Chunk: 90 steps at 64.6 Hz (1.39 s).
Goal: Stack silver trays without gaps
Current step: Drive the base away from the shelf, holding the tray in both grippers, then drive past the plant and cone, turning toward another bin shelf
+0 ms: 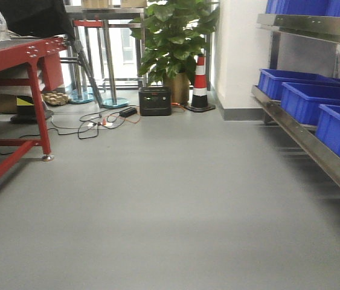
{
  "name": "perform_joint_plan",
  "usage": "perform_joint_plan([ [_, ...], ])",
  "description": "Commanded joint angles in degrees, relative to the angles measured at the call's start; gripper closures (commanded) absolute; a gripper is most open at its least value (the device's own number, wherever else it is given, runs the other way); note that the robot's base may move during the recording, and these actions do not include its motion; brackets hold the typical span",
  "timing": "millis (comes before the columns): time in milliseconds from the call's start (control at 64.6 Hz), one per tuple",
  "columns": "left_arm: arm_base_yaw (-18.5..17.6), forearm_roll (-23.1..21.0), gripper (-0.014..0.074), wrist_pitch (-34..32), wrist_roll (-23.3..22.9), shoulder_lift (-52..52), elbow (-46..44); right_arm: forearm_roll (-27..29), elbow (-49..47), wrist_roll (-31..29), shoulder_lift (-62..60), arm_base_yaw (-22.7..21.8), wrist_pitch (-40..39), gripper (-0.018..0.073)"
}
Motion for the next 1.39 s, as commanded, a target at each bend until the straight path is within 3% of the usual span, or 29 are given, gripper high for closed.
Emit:
perform_joint_plan([
  [0,-0.4,0.1,0.0613,-1.9,0.1,-0.3,-0.5,-0.4,-0.1,-0.5,-0.5,0.1,-2.7,0.0637],
  [1378,-0.4,1.0,0.0613,-1.9,0.1,-0.3,-0.5,-0.4,-0.1,-0.5,-0.5,0.1,-2.7,0.0637],
])
